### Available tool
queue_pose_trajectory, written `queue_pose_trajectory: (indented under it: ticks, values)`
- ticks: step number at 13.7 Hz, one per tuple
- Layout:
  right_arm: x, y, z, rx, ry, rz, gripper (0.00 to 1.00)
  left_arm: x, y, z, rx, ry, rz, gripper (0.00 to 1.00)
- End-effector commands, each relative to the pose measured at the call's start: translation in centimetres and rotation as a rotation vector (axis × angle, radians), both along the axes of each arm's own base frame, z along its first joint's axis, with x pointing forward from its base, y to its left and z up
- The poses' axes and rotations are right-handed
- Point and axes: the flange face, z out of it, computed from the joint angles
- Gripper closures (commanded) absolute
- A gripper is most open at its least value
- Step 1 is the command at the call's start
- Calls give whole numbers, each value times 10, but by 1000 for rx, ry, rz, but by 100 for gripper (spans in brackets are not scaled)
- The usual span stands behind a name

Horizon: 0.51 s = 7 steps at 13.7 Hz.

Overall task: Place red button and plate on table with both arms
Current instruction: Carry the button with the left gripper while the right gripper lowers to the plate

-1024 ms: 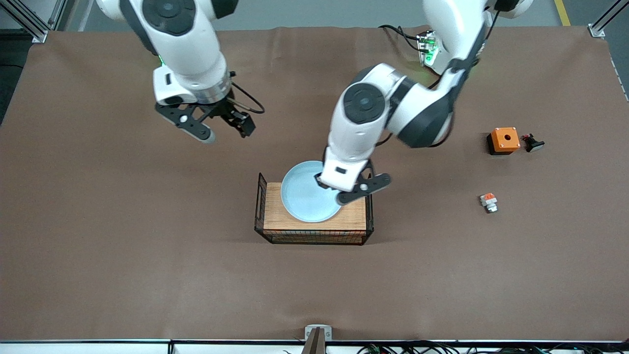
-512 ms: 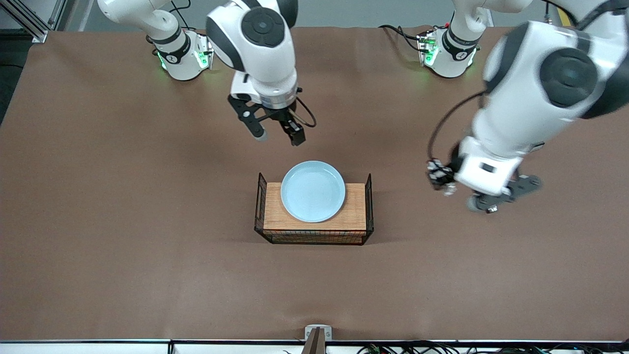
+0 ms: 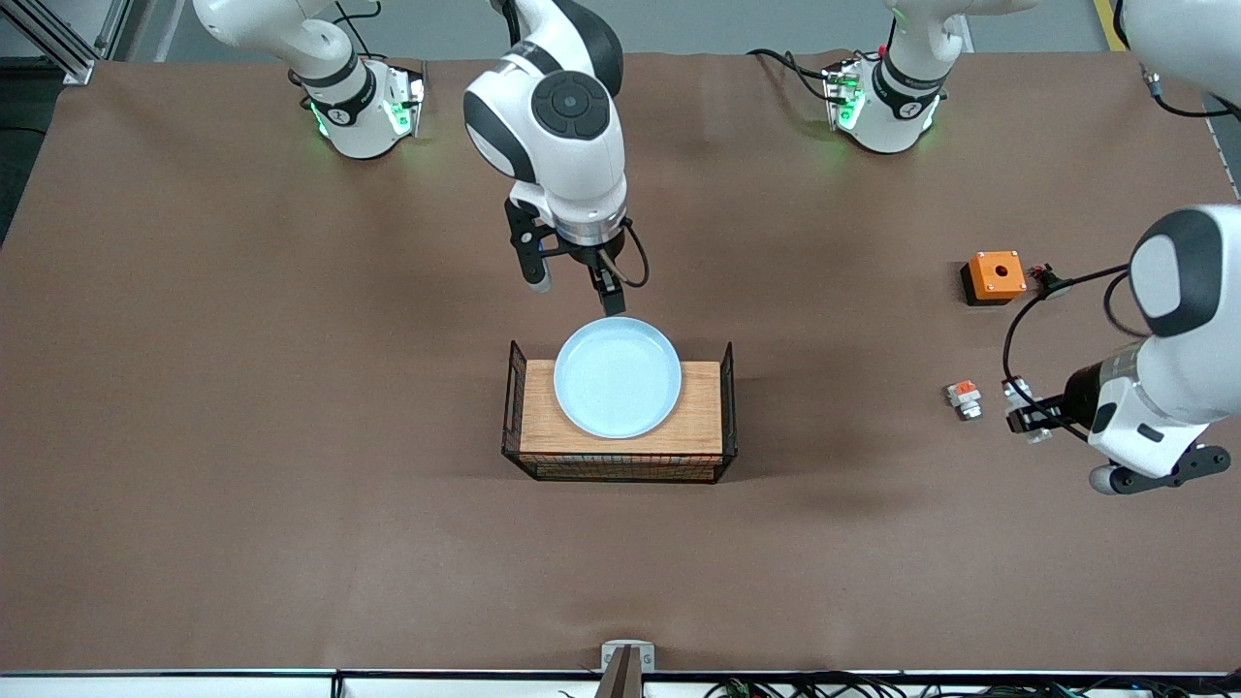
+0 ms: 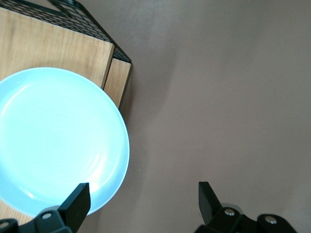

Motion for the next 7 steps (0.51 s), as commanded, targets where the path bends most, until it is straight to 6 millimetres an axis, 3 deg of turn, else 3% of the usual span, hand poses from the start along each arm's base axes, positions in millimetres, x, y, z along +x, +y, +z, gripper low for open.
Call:
queue_pose_trajectory:
  ticks: [1, 2, 4, 7]
  values:
    - [5, 6, -20, -20, -9, -27, 2, -17, 21, -60, 39, -39, -60, 99]
    - [7, 6, -24, -17, -11, -29, 2, -17, 30, -82, 37, -53, -48, 99]
    - [12, 5, -39, -26, -3, -29, 2, -15, 25, -113, 15, -39, 17, 99]
    - [13, 9, -51, -23, -3, -26, 3, -18, -20, -146, 5, -45, 121, 99]
